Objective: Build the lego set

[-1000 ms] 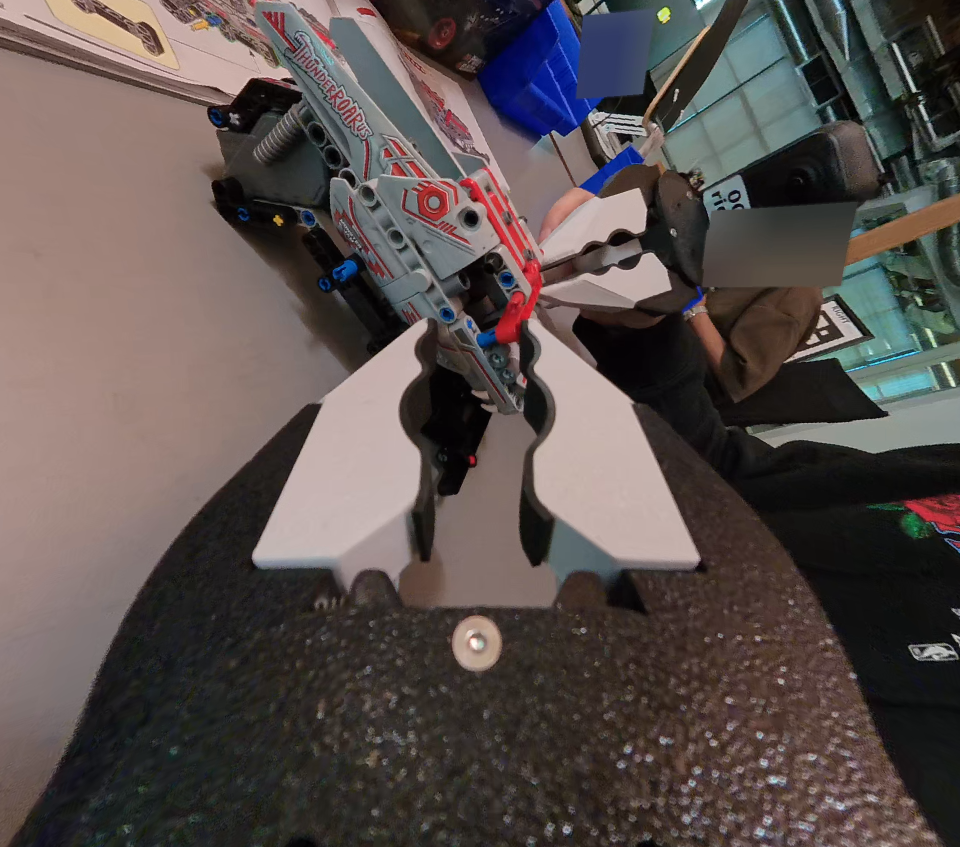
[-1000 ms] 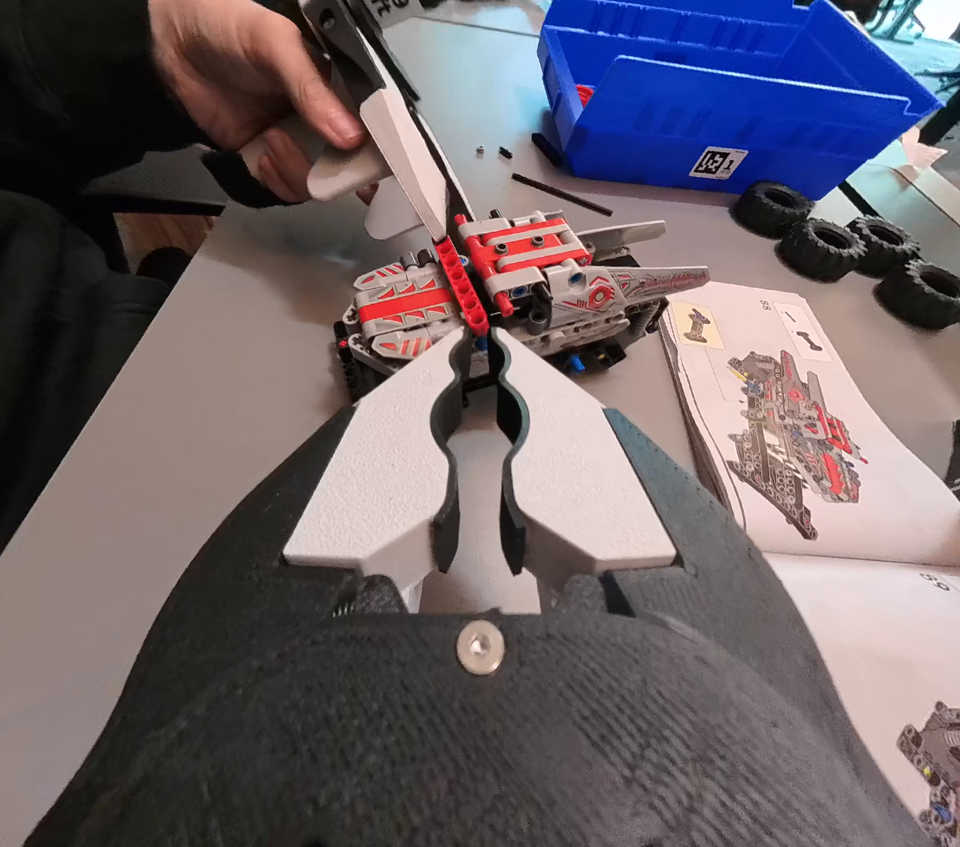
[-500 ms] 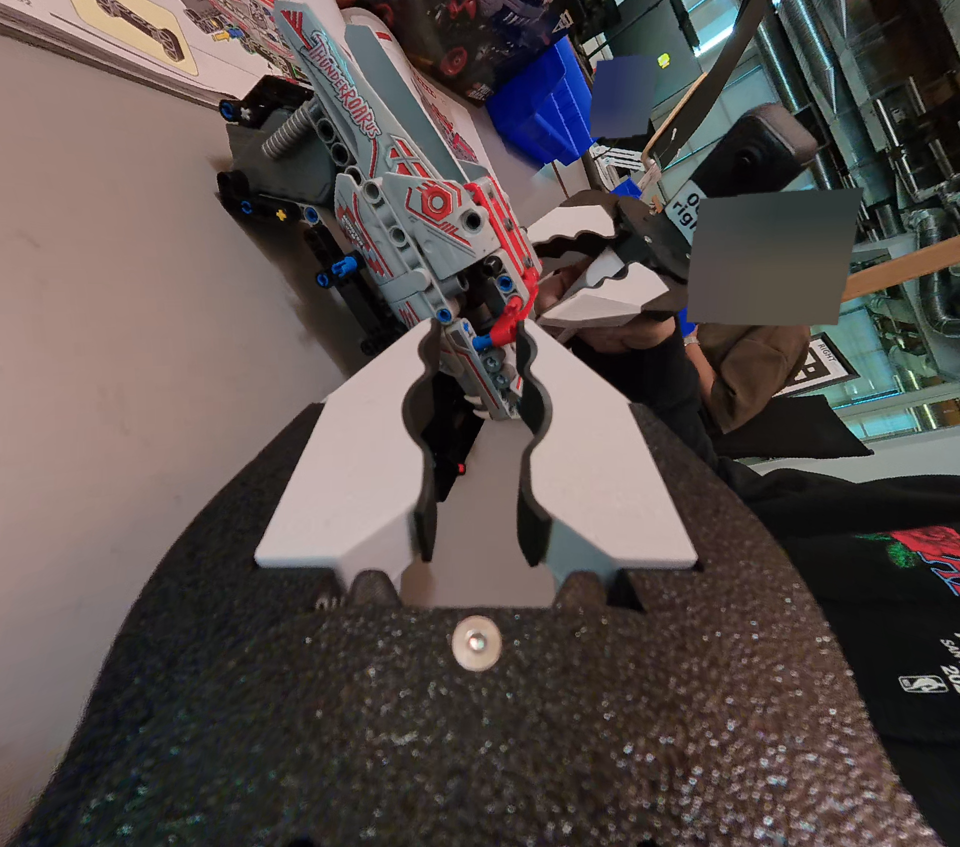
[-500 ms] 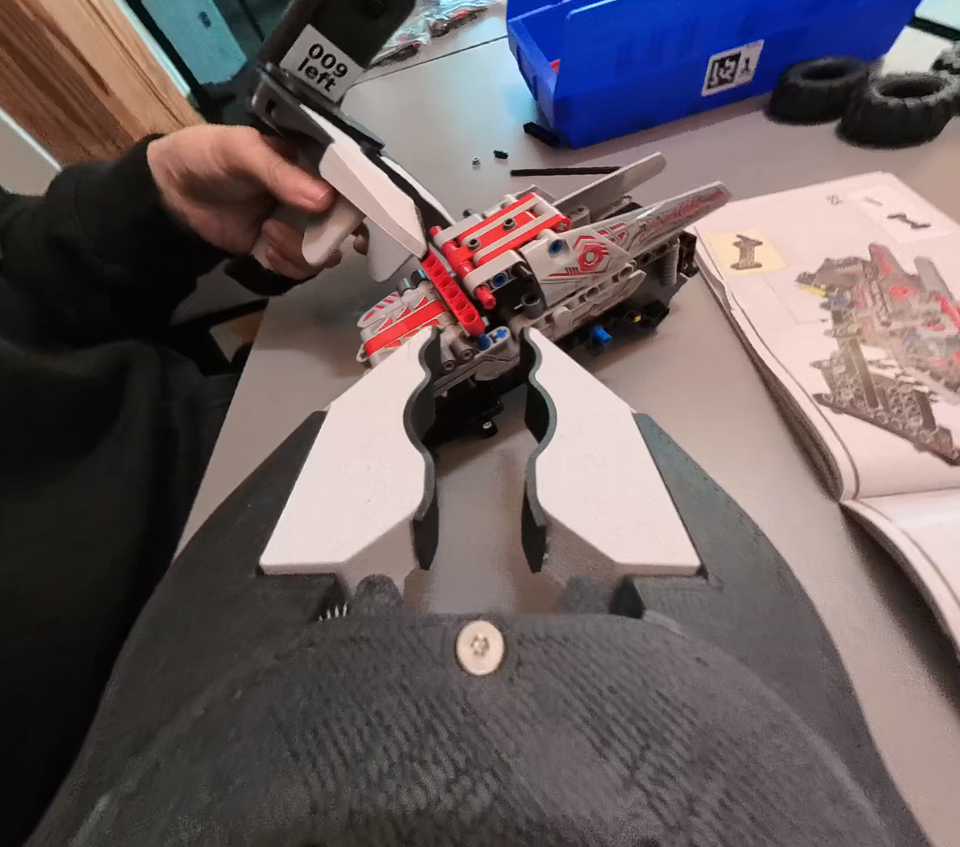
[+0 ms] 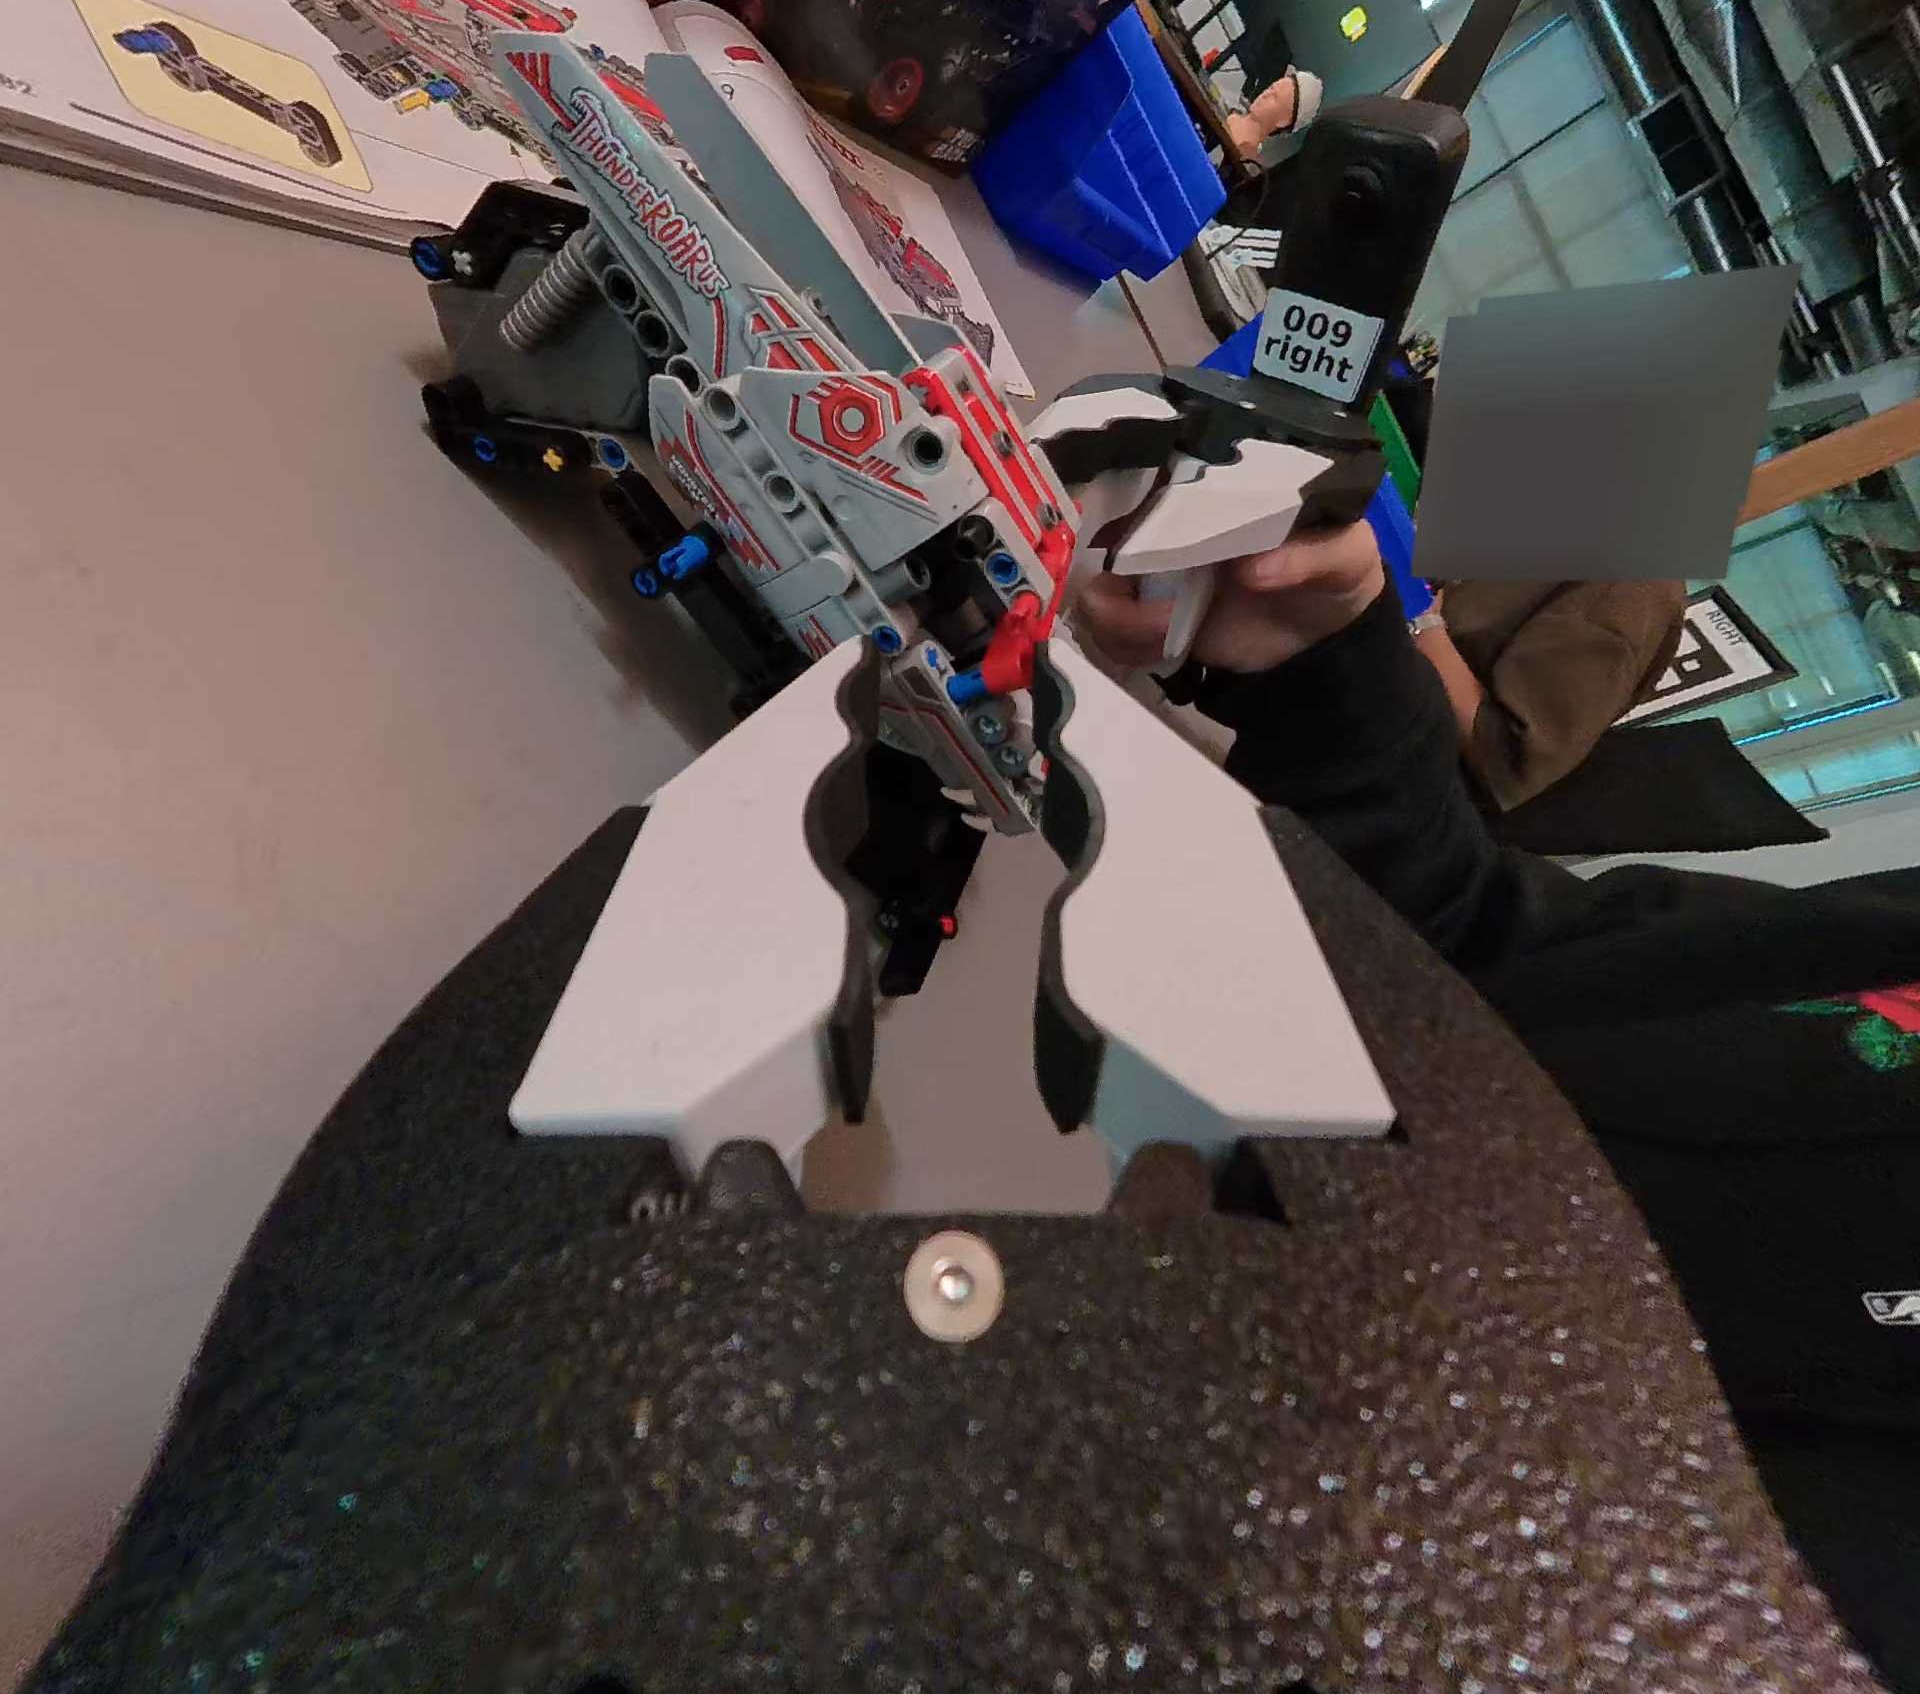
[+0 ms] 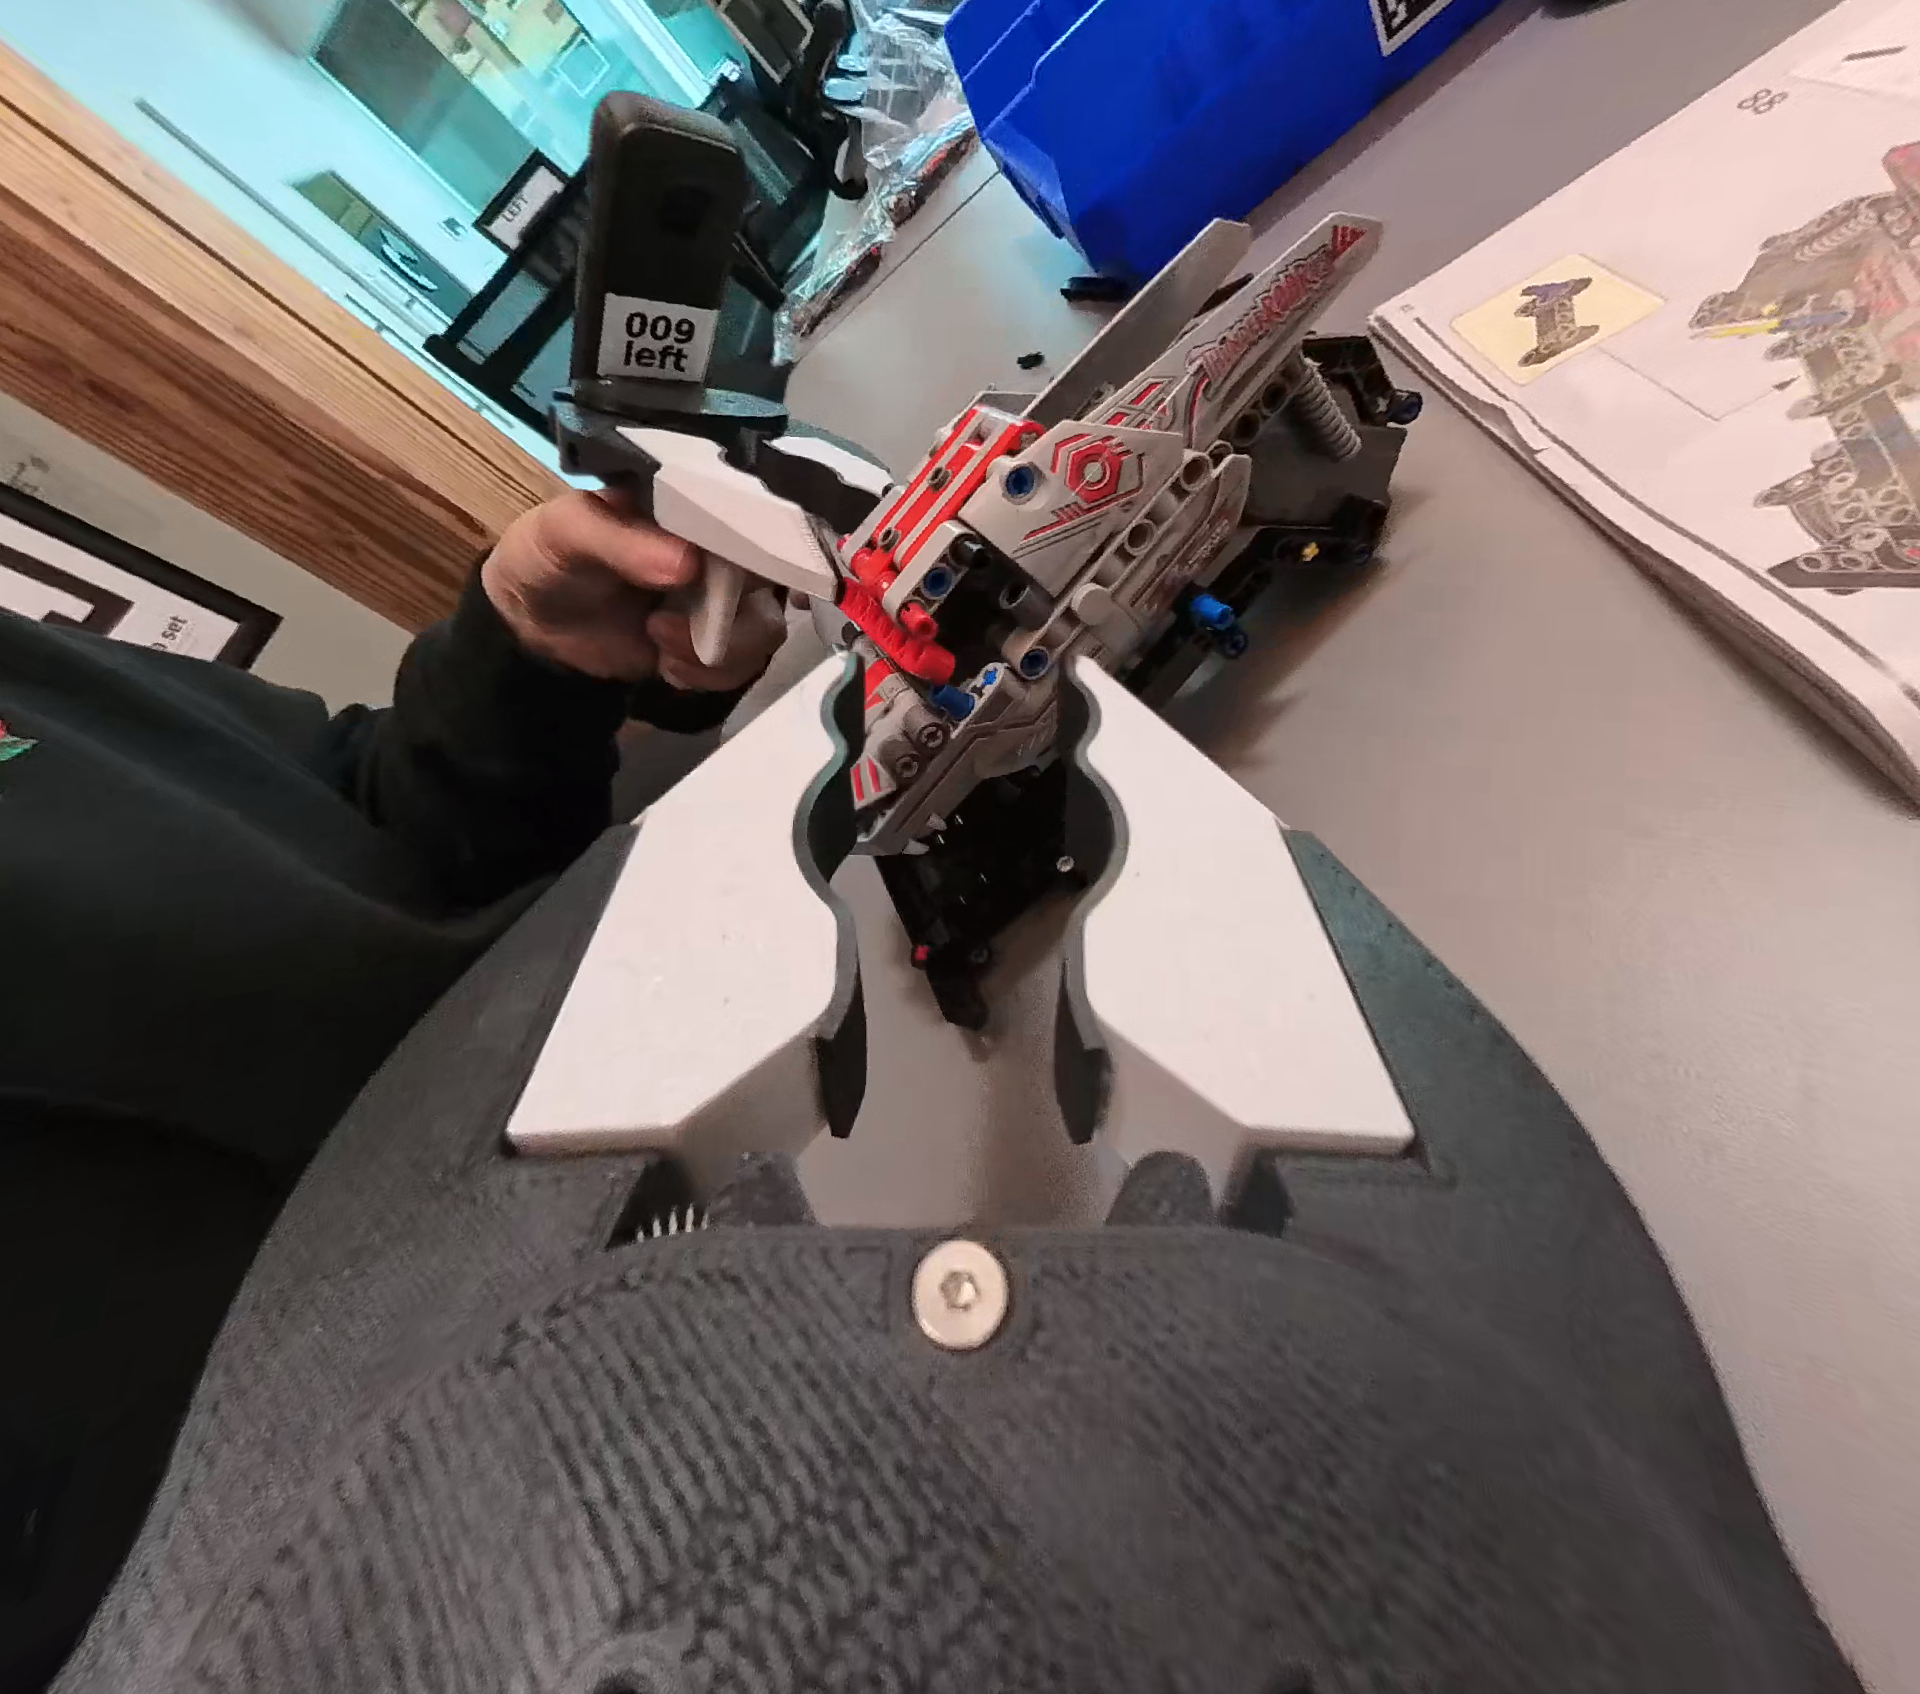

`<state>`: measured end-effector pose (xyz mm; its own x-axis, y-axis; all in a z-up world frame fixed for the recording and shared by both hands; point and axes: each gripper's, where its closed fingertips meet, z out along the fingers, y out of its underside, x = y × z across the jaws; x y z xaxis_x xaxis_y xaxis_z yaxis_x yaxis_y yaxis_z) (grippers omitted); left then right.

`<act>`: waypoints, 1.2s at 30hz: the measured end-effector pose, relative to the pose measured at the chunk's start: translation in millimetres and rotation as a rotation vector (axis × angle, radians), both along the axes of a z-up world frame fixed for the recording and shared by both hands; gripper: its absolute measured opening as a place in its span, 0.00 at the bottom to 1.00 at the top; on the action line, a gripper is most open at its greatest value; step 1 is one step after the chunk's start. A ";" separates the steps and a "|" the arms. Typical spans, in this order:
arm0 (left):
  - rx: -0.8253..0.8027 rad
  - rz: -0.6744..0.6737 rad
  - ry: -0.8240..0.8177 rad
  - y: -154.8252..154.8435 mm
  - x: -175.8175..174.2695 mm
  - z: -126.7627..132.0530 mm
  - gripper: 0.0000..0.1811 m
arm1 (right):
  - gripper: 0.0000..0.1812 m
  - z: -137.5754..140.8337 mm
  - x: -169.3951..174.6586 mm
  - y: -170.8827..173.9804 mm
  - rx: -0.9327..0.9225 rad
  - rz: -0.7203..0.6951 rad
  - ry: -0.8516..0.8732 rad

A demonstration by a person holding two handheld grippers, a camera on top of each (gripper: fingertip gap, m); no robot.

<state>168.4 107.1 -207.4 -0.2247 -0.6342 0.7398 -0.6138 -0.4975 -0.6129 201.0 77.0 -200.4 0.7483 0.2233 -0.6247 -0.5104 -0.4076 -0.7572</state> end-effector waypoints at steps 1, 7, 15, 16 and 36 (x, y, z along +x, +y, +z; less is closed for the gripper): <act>0.007 -0.004 -0.002 -0.3 -0.1 -0.1 0.14 | 0.19 -0.5 -0.5 0.0 -0.003 0.003 0.000; 0.008 -0.024 -0.003 -0.5 0.6 -0.2 0.15 | 0.13 6.9 -6.1 0.3 0.083 0.043 -0.136; 0.005 -0.047 -0.001 -0.6 1.7 -0.3 0.15 | 0.05 1.6 -10.4 2.2 0.138 0.120 -0.424; 0.003 -0.047 0.000 -0.6 1.7 -0.3 0.15 | 0.05 1.8 -10.2 2.2 0.151 0.125 -0.447; 0.019 -0.040 0.027 -3.9 4.9 0.0 0.14 | 0.04 6.7 -11.7 -1.7 0.254 0.170 -0.813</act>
